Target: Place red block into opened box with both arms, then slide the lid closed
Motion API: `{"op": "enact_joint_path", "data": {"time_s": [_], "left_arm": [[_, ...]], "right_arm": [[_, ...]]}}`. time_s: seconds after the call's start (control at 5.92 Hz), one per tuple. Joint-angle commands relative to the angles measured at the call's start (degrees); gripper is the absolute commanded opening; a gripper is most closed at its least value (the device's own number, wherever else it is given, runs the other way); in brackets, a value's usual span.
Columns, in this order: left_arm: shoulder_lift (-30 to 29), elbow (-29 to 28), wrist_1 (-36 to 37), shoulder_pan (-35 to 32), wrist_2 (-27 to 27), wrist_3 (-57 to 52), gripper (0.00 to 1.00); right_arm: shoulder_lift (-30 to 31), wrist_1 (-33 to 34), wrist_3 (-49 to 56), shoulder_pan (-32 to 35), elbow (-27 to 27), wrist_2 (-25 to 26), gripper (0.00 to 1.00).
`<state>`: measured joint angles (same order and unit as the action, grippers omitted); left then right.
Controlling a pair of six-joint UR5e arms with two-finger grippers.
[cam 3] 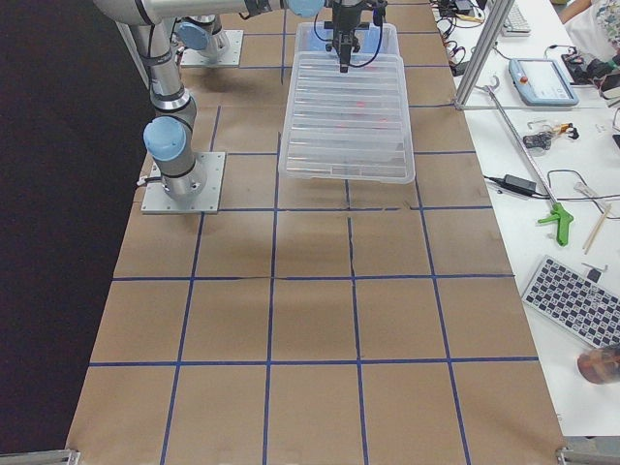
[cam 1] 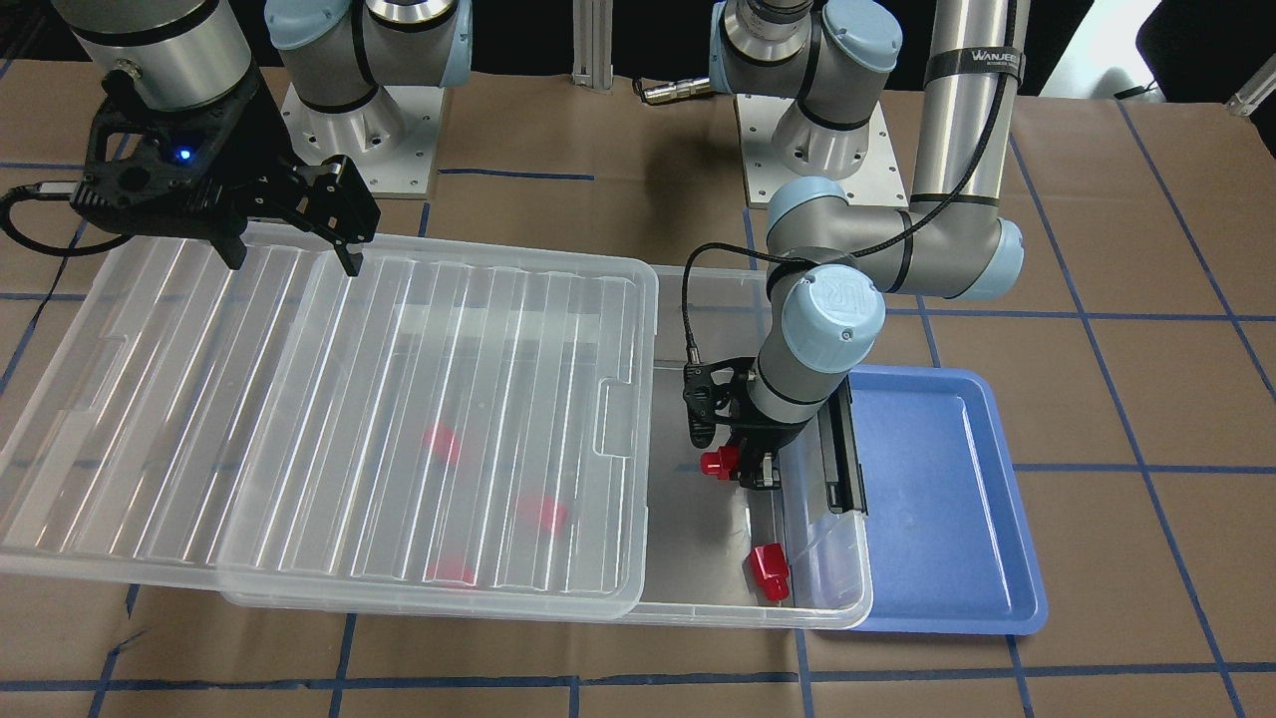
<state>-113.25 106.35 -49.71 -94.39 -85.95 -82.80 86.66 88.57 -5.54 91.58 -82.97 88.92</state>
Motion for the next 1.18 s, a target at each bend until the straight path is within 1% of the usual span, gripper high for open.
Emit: {"op": "enact_joint_path", "data": {"time_s": [0.0,0.17,0.34,0.51,0.68,0.85,1.01], "left_arm": [[0.0,-0.2,0.0,0.3,0.3,0.0,0.84],[0.1,-0.8,-0.7,0.4,0.1,0.1,0.90],[1.9,-1.1,-1.5,0.7,0.0,0.3,0.90],[4.3,-2.1,-4.8,0.9,0.2,1.1,0.90],[7.5,-6.2,-14.1,0.7,0.2,1.8,0.90],[10.0,-11.5,-23.4,0.6,0.1,2.2,0.90],[11.2,-16.7,-29.4,0.6,-0.3,5.0,0.90]], "right_arm": [[0.0,-0.1,0.0,0.0,0.0,-0.1,1.00],[0.0,-0.1,0.0,0.0,0.0,-0.1,1.00],[-0.1,-0.1,0.1,-0.2,0.0,0.0,1.00],[-0.2,0.3,1.7,-0.5,0.0,0.2,1.00],[-0.3,0.9,6.9,-1.7,0.0,0.5,1.00],[-0.4,0.8,12.1,-5.7,-0.1,0.8,1.00],[-0.4,0.7,20.1,-12.1,-0.4,0.8,1.00]]}}
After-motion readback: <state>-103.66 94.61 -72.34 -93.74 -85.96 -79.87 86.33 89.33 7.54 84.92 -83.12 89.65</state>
